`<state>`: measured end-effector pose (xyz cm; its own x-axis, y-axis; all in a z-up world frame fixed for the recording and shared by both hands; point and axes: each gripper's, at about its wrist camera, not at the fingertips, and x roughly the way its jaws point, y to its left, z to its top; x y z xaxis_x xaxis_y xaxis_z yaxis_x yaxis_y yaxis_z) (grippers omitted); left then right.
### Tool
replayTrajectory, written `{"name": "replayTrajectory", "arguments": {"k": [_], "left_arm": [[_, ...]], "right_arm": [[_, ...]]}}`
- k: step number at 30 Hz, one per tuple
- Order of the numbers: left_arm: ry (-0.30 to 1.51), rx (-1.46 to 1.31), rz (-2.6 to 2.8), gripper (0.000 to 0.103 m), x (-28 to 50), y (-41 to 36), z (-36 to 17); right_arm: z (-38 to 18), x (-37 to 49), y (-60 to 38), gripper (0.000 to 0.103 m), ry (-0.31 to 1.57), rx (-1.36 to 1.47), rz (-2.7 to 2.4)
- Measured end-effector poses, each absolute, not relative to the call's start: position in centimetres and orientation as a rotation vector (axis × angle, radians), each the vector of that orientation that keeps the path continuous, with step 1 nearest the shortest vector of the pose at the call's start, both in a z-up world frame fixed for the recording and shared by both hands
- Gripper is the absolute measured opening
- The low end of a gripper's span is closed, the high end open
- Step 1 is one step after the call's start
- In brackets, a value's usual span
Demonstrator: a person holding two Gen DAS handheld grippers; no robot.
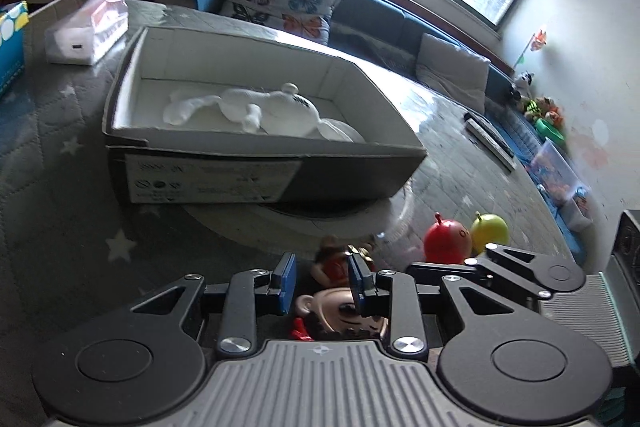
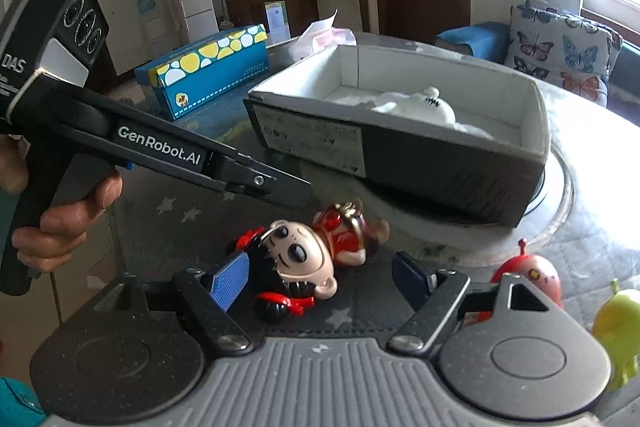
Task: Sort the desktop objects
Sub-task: 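Grasp the red-and-black cartoon doll with the right gripper while the left gripper pinches it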
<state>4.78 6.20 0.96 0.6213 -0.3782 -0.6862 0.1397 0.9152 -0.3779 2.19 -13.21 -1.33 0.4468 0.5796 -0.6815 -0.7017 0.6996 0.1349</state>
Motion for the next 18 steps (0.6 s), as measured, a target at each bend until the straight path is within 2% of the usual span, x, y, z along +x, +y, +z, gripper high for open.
{"name": "replayTrajectory", "arguments": {"k": [18], "left_arm": [[0.901,-0.302,-0.347,0.034,5.2,5.4,0.1]], "right_arm": [[-3.0,2.1,-12.1,0.077,0.816,-0.166,0.826]]}}
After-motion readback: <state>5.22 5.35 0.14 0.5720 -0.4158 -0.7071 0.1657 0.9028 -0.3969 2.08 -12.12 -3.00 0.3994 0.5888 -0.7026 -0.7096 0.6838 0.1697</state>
